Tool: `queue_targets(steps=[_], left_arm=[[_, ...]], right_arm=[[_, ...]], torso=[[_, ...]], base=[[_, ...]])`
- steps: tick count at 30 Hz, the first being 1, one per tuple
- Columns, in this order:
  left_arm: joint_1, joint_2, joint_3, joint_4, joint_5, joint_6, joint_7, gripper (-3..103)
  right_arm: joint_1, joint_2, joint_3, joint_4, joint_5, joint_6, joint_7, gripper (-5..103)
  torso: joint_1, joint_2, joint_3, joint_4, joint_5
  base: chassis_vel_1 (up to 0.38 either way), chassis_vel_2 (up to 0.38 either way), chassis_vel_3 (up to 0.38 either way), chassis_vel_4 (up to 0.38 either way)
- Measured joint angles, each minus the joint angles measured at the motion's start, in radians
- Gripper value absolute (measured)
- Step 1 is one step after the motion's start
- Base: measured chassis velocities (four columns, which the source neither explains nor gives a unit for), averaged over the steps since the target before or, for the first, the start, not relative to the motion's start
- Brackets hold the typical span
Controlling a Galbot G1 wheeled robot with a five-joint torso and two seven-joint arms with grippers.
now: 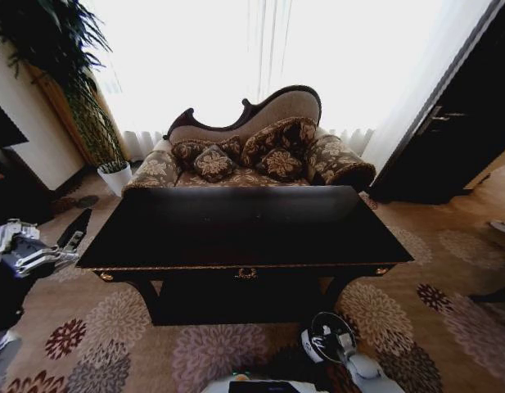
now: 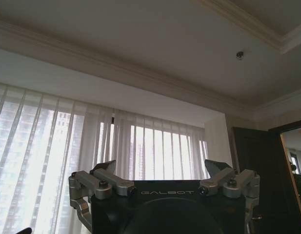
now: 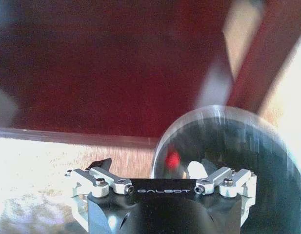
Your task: Move to the front of the table and place the trash on the table into the trash bin.
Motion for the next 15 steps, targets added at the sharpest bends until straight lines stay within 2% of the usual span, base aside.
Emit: queue_targets(steps=[1,3,6,8,10,12,15], left_arm=[[0.000,0.000,0.000,0.000,0.000,0.000,0.000,100],[0.004,0.000,-0.008,-0.006,-0.007,0.000,0.000,100],[0.008,-0.002,-0.012,-0.011,-0.009,-0.001,0.001,100],[0.009,-0.006,-0.013,-0.017,-0.011,-0.001,0.001,100],[0.010,-0.009,-0.014,-0.020,-0.012,-0.001,0.001,100],[0.011,-0.015,-0.014,-0.022,-0.013,-0.002,0.001,100],[0.011,-0.019,-0.014,-0.025,-0.014,-0.002,0.001,100]], right_arm=[[0.000,0.000,0.000,0.000,0.000,0.000,0.000,100],[-0.004,0.011,-0.011,0.017,0.052,-0.056,0.069,100],[-0.002,0.016,-0.012,0.023,0.088,-0.070,0.093,100],[-0.002,0.018,-0.021,0.046,0.188,-0.099,0.133,100],[-0.001,0.016,-0.022,0.047,0.196,-0.098,0.131,100],[-0.005,0.005,-0.014,0.037,0.155,-0.071,0.075,100],[-0.017,-0.002,-0.006,0.041,0.130,-0.057,0.050,100]], torso=[[0.000,0.000,0.000,0.0000,0.0000],[0.000,0.000,0.000,0.0002,0.0005],[0.000,0.000,0.000,0.0004,-0.0007],[0.000,0.000,0.000,0.0003,0.0004],[0.000,0.000,0.000,0.0005,0.0003],[0.000,0.000,0.000,0.0004,-0.0002],[0.000,0.000,0.000,0.0003,-0.0002]], base=[[0.000,0.000,0.000,0.000],[0.000,0.000,0.000,0.000],[0.000,0.000,0.000,0.000],[0.000,0.000,0.000,0.000],[0.000,0.000,0.000,0.000],[0.000,0.000,0.000,0.000],[0.000,0.000,0.000,0.000]])
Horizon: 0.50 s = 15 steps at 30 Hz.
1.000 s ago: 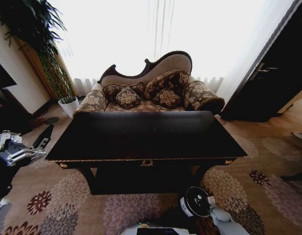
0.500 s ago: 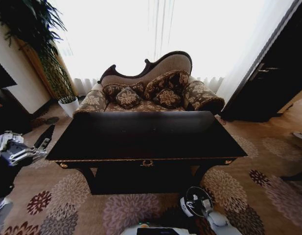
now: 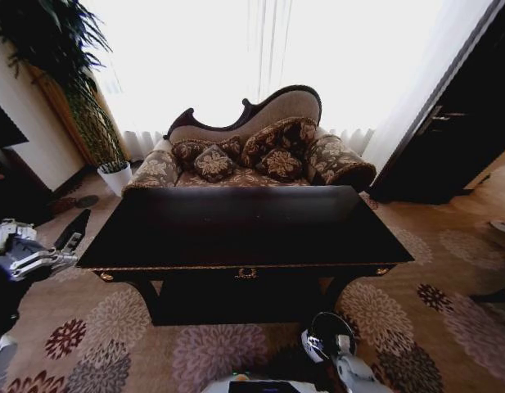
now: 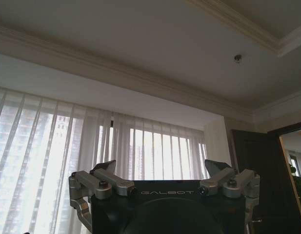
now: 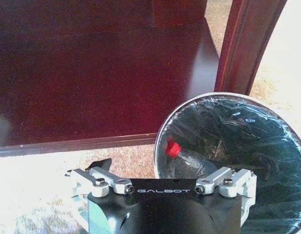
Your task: Move to the front of the table and place the trash on the table into the trash bin.
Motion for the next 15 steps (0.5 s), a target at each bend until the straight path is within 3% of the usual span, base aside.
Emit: queue_targets(steps=[6,9,15], left_arm=[[-0.003,-0.015,0.017,-0.001,0.001,0.000,0.000,100],[-0.002,-0.027,0.049,0.010,0.036,-0.002,-0.001,100],[-0.008,-0.040,0.076,0.009,0.059,-0.004,-0.005,100]], right_arm=[[-0.073,-0.003,0.043,0.094,-0.094,0.060,-0.061,100],[-0.143,0.010,0.101,0.225,-0.198,0.155,-0.138,100],[-0.259,0.044,0.178,0.434,-0.301,0.197,-0.182,100]], torso=[[0.000,0.000,0.000,0.0000,0.0002],[0.000,0.000,0.000,0.0001,-0.0001],[0.000,0.000,0.000,0.0000,-0.0002]], base=[[0.000,0.000,0.000,0.000],[0.000,0.000,0.000,0.000],[0.000,0.000,0.000,0.000]])
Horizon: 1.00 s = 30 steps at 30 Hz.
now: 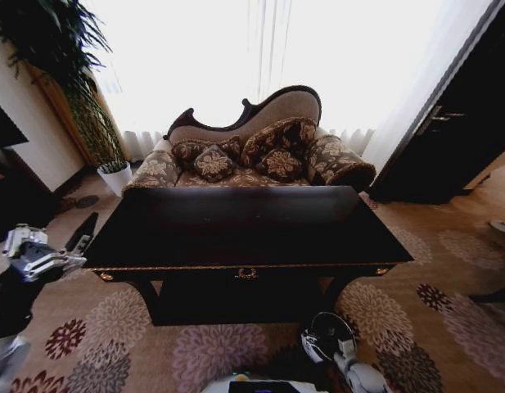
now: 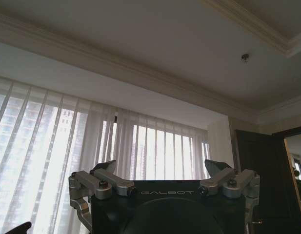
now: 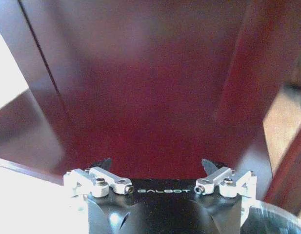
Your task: Move to the front of the table and place the trash on the table into the trash bin.
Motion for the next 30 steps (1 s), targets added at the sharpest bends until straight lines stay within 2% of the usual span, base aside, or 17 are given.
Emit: queue_targets(steps=[2,4,5,10,11,12,16,17,20,21,23,25,26,28,30], left_arm=[[-0.006,-0.006,0.013,-0.003,0.015,0.000,-0.006,100],[-0.009,-0.014,0.028,-0.004,0.031,0.000,-0.008,100],[-0.009,-0.014,0.028,-0.004,0.031,0.000,-0.008,100],[-0.016,-0.025,0.049,-0.003,0.043,-0.002,-0.009,100],[-0.018,-0.025,0.050,-0.003,0.043,-0.002,-0.009,100],[-0.018,-0.025,0.050,-0.003,0.043,-0.002,-0.009,100],[-0.013,-0.035,0.039,-0.003,0.043,-0.006,-0.009,100],[-0.013,-0.035,0.039,-0.003,0.043,-0.006,-0.009,100],[-0.005,-0.049,0.033,-0.014,0.044,-0.006,-0.009,100],[-0.005,-0.049,0.033,-0.014,0.044,-0.006,-0.009,100],[-0.002,-0.055,0.033,-0.022,0.047,-0.006,-0.009,100],[0.001,-0.057,0.033,-0.026,0.047,-0.006,-0.009,100],[0.001,-0.057,0.033,-0.026,0.047,-0.006,-0.009,100],[0.004,-0.058,0.029,-0.029,0.047,-0.006,-0.009,100],[0.007,-0.059,0.023,-0.030,0.047,-0.007,-0.010,100]], right_arm=[[-0.048,0.028,0.045,0.091,-0.031,0.008,-0.005,100],[-0.101,0.059,0.105,0.186,-0.071,0.008,-0.043,100],[-0.101,0.059,0.105,0.186,-0.071,0.008,-0.043,100],[-0.198,0.104,0.227,0.302,-0.139,0.048,-0.179,100],[-0.212,0.113,0.251,0.321,-0.141,0.060,-0.212,100],[-0.212,0.113,0.251,0.321,-0.141,0.060,-0.212,100],[-0.229,0.129,0.325,0.394,-0.078,0.134,-0.372,100],[-0.229,0.129,0.325,0.394,-0.078,0.134,-0.372,100],[-0.211,0.123,0.358,0.434,0.064,0.189,-0.487,100],[-0.211,0.123,0.358,0.434,0.064,0.189,-0.487,100],[-0.198,0.114,0.377,0.457,0.200,0.224,-0.568,100],[-0.188,0.105,0.397,0.484,0.305,0.229,-0.638,100],[-0.188,0.105,0.397,0.484,0.305,0.229,-0.638,100],[-0.173,0.092,0.419,0.517,0.416,0.228,-0.710,100],[-0.159,0.080,0.434,0.559,0.497,0.211,-0.715,100]], torso=[[0.000,0.000,0.000,0.0000,0.0005],[0.000,0.000,0.000,0.0002,0.0002],[0.000,0.000,0.000,0.0002,0.0002],[0.000,0.000,0.000,0.0000,0.0004],[0.000,0.000,0.000,-0.0001,0.0004],[0.000,0.000,0.000,-0.0001,0.0004],[0.000,0.000,0.000,0.0000,0.0002],[0.000,0.000,0.000,0.0000,0.0002],[0.000,0.000,0.000,0.0001,0.0003],[0.000,0.000,0.000,0.0001,0.0003],[0.000,0.000,0.000,0.0001,0.0004],[0.000,0.000,0.000,0.0001,0.0005],[0.000,0.000,0.000,0.0001,0.0005],[0.000,0.000,0.000,0.0000,0.0003],[0.000,0.000,0.000,0.0001,0.0002]], base=[[0.000,0.000,0.000,0.000],[0.000,0.000,0.000,0.000],[0.000,0.000,0.000,0.000],[0.000,0.000,0.000,0.000],[0.000,0.000,0.000,0.000],[0.000,0.000,0.000,0.000],[0.000,0.000,0.000,0.000],[0.000,0.000,0.000,0.000],[0.000,0.000,0.000,0.000],[0.000,0.000,0.000,0.000],[0.000,0.000,0.000,0.000],[0.000,0.000,0.000,0.000],[0.000,0.000,0.000,0.000],[0.000,0.000,0.000,0.000],[0.000,0.000,0.000,0.000]])
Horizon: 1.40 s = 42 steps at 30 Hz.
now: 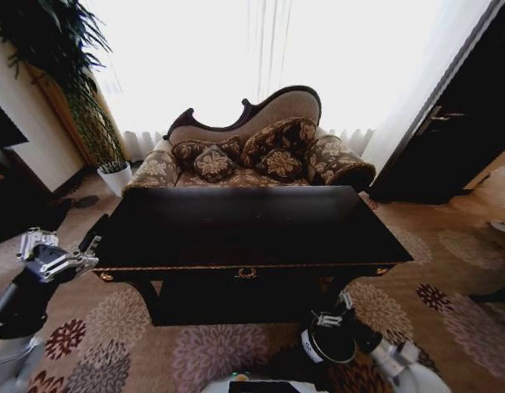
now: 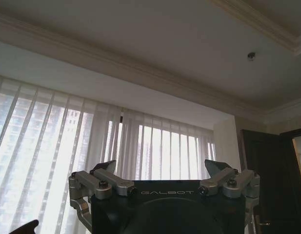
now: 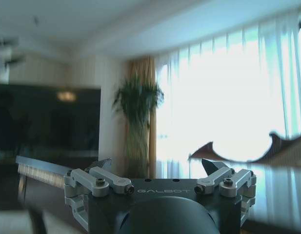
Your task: Move to the front of the table and place the trash on the table into the trash bin.
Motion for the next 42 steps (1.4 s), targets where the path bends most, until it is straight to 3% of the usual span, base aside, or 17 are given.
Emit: queue_targets(steps=[2,7,8,11,13,16,18,20,28,35,42], left_arm=[[0.003,-0.001,-0.002,0.000,0.000,-0.001,-0.006,100],[0.024,-0.012,-0.013,0.007,0.036,-0.014,-0.048,100],[0.024,-0.012,-0.013,0.007,0.036,-0.014,-0.048,100],[0.041,-0.016,-0.028,0.007,0.061,-0.011,-0.134,100],[0.046,-0.016,-0.038,0.011,0.067,-0.003,-0.169,100],[0.051,-0.006,-0.067,0.037,0.089,0.030,-0.268,100],[0.050,0.001,-0.072,0.063,0.101,0.048,-0.325,100],[0.048,0.006,-0.069,0.083,0.107,0.049,-0.333,100],[0.051,0.007,0.042,0.205,0.200,-0.011,-0.312,100],[0.043,0.019,0.022,0.213,0.187,-0.004,-0.307,100],[0.039,0.039,-0.019,0.220,0.169,-0.013,-0.254,100]], right_arm=[[0.005,-0.004,0.001,0.025,0.030,-0.009,0.034,100],[0.034,-0.009,-0.034,0.172,0.077,-0.082,0.425,100],[0.034,-0.009,-0.034,0.172,0.077,-0.082,0.425,100],[0.049,-0.003,-0.041,0.230,0.046,-0.148,0.618,100],[0.051,0.000,-0.040,0.236,0.039,-0.162,0.654,100],[0.069,-0.004,-0.035,0.218,0.006,-0.168,0.730,100],[0.085,-0.012,-0.027,0.200,0.001,-0.163,0.748,100],[0.090,-0.016,-0.022,0.192,0.001,-0.158,0.745,100],[0.102,-0.015,-0.019,0.175,-0.047,-0.106,0.700,100],[0.102,-0.012,-0.022,0.171,-0.060,-0.091,0.671,100],[0.095,0.005,-0.026,0.168,-0.069,-0.082,0.663,100]], torso=[[0.000,0.000,0.000,-0.0001,0.0001],[0.000,0.000,0.000,0.0000,-0.0001],[0.000,0.000,0.000,0.0000,-0.0001],[0.000,0.000,0.000,0.0000,-0.0001],[0.000,0.000,0.000,-0.0001,0.0001],[0.000,0.000,0.000,-0.0001,0.0002],[0.000,0.000,0.000,0.0000,0.0000],[0.000,0.000,0.000,0.0001,-0.0001],[0.000,0.000,0.000,-0.0001,-0.0002],[0.000,0.000,0.000,-0.0001,0.0002],[0.000,0.000,0.000,-0.0001,0.0001]], base=[[0.000,0.000,0.000,0.000],[0.000,0.000,0.000,0.000],[0.000,0.000,0.000,0.000],[0.000,0.000,0.000,0.000],[0.000,0.000,0.000,0.000],[0.000,0.000,0.000,0.000],[0.000,0.000,0.000,0.000],[0.000,0.000,0.000,0.000],[0.000,0.000,0.000,0.000],[0.000,0.000,0.000,0.000],[0.000,0.000,0.000,0.000]])
